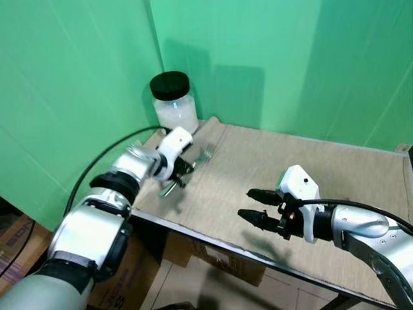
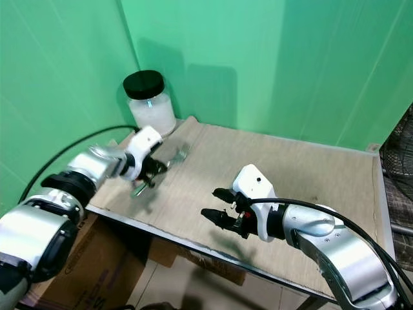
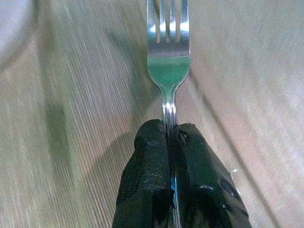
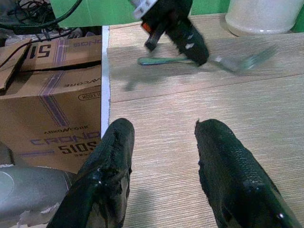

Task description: Setting the table

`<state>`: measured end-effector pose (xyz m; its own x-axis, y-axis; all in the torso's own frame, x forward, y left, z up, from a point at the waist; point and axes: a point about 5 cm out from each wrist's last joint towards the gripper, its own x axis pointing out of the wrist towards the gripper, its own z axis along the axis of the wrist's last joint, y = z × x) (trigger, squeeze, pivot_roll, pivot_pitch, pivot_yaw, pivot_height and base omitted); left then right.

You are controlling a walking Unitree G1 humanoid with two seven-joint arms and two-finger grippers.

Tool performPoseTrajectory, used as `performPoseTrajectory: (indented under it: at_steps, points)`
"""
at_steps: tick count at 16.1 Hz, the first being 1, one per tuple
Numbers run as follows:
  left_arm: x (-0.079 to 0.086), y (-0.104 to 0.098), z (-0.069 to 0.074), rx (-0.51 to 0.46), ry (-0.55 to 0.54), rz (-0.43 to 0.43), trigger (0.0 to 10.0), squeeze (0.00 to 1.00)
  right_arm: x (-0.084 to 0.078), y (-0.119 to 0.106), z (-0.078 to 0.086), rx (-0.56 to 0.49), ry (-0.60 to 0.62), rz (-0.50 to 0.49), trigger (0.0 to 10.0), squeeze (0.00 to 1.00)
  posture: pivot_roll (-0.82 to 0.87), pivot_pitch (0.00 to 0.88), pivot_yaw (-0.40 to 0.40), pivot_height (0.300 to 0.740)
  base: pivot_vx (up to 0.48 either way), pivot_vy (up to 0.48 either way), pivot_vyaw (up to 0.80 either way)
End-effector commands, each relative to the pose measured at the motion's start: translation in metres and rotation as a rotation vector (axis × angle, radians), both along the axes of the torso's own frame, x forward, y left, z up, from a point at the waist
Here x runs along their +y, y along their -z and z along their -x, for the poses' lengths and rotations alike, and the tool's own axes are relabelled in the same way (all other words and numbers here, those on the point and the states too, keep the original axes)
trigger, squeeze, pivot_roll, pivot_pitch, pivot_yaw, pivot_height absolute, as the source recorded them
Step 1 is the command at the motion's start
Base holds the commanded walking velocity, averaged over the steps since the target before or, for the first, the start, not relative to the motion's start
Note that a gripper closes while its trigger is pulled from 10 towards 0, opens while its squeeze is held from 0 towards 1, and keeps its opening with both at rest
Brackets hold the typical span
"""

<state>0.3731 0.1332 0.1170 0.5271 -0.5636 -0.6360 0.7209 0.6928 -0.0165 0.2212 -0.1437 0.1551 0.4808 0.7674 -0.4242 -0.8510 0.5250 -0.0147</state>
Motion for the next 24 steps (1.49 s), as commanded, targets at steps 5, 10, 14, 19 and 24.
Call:
performPoseTrajectory:
  at_steps: [5,10,14,19,24]
  points:
    - [-0.001,-0.058,-0.004,-0.108,0.052,0.319,0.0,0.00,-0.001,-0.004,0.001,-0.019,0.019,-0.016,10.0,0.00,0.00,0.000,0.170,0.740,0.000,0.000,0.00]
    - [-0.007,-0.101,0.050,-0.136,0.248,0.900,0.0,0.00,-0.011,-0.026,-0.006,-0.154,0.250,-0.233,10.0,0.00,-0.01,0.000,0.155,0.740,0.000,0.000,0.00]
    - [-0.011,-0.099,0.069,-0.113,0.280,0.962,0.0,0.00,-0.020,-0.028,-0.008,-0.221,0.367,-0.242,10.0,0.00,-0.01,0.000,0.143,0.740,0.000,0.000,0.00]
    - [-0.015,-0.100,0.087,-0.152,0.246,0.916,0.0,0.00,-0.012,-0.033,-0.005,-0.279,0.563,-0.344,10.0,0.00,-0.03,0.000,0.141,0.740,0.000,0.000,-0.16]
    - [-0.021,-0.094,0.087,-0.620,-0.041,0.426,10.0,0.00,-0.021,-0.036,-0.009,-0.396,0.816,-0.330,10.0,0.00,-0.02,0.000,0.120,0.740,0.000,0.000,-0.80]
